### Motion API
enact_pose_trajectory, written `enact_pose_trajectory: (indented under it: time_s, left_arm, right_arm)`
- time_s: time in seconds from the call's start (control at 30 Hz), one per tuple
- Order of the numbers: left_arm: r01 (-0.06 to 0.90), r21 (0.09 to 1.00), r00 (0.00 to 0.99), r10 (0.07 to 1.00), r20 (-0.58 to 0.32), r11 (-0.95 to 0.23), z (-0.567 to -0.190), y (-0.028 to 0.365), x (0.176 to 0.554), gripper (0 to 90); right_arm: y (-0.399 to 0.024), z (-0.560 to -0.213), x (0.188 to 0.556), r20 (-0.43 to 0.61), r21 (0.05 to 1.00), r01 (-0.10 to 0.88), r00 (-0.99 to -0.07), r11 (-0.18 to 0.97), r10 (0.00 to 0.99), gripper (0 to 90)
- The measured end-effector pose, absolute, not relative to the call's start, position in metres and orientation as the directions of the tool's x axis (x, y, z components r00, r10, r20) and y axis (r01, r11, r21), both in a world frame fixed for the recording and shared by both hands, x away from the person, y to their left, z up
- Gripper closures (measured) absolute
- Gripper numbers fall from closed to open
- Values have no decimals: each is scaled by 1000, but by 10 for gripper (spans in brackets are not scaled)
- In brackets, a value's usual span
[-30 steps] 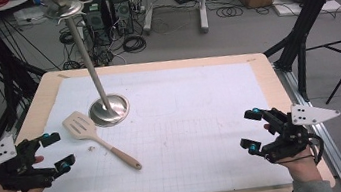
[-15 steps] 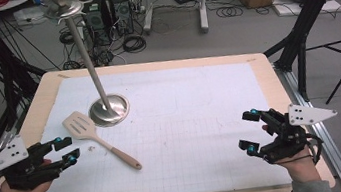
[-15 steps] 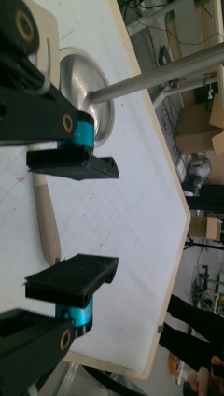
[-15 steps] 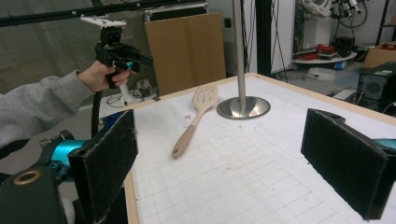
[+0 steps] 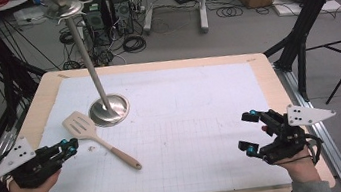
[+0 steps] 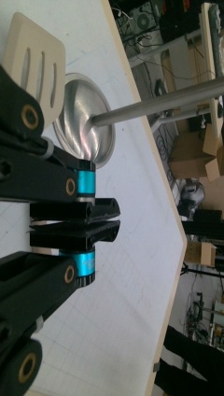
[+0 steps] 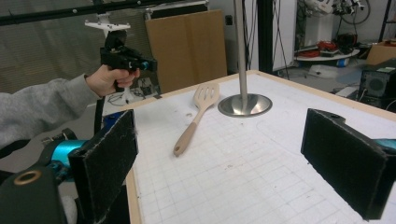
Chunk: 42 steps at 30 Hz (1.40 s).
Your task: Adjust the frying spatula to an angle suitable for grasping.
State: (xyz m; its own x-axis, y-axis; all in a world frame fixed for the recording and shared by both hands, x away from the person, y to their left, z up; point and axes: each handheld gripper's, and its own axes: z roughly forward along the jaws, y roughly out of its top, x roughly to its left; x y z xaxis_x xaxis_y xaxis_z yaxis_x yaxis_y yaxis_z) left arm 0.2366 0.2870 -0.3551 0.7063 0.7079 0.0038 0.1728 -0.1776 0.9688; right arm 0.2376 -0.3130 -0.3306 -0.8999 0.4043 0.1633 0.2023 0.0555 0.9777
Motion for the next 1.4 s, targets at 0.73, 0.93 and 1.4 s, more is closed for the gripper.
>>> enact_pose_trajectory:
  time_s: [0.73,0.93,1.4]
  left_arm:
    - [264,927,688,725,13,-268,-389,276,262,896]
    - [297,915,689,725,-7,-273,-399,271,270,897]
    - [331,892,695,719,-10,-307,-411,263,286,897]
  right_arm:
    - [-313,-334,238,172,975,215,-898,62,404,97]
    - [-314,-334,238,176,974,218,-898,61,404,97]
    - [-314,-334,237,171,976,212,-898,59,405,97]
